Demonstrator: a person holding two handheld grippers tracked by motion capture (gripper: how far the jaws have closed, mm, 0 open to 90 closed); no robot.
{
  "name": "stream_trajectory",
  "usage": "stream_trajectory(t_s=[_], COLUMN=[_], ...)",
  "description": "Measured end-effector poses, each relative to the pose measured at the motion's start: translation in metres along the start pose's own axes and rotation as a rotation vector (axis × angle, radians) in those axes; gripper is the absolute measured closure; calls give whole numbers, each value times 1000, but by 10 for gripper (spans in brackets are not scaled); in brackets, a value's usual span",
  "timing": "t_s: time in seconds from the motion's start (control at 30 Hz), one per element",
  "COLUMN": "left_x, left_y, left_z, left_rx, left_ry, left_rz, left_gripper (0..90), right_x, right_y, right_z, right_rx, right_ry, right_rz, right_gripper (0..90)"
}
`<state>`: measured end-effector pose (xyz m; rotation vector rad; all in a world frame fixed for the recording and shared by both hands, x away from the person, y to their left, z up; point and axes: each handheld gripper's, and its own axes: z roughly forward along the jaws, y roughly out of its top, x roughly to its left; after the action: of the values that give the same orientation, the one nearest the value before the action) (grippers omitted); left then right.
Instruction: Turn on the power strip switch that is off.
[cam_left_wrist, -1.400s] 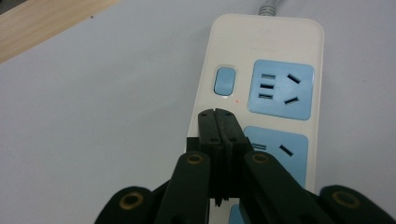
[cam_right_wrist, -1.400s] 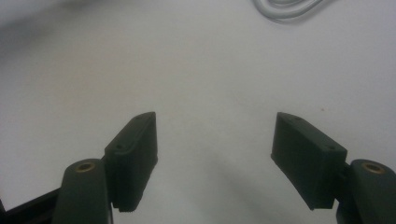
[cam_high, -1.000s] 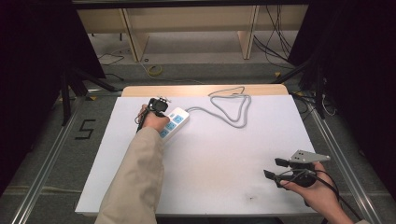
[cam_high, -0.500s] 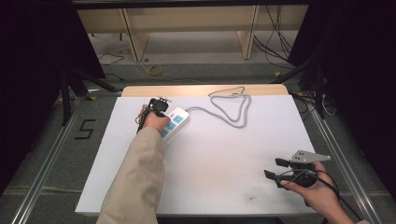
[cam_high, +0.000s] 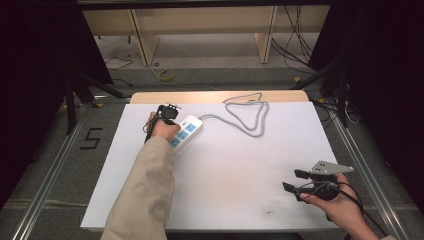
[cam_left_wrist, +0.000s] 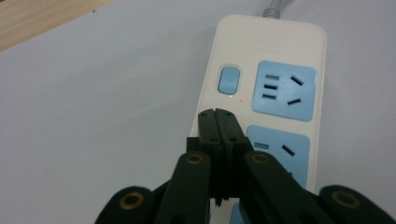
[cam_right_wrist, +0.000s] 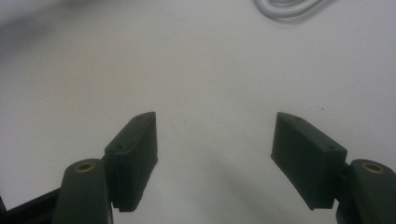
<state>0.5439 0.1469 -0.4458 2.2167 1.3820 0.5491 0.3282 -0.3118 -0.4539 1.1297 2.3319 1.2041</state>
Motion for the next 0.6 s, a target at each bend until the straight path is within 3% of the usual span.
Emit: stream_trajectory(t_s=[0.6], left_x=[-2], left_y=[1], left_z=[3], left_rx=[42], left_ry=[3], left_rz=[31], left_gripper=[900], right_x=[1], right_y=[1], right_z=[-1], right_rx=[-4], right_ry=[1], right_rz=[-4], right_gripper=[317])
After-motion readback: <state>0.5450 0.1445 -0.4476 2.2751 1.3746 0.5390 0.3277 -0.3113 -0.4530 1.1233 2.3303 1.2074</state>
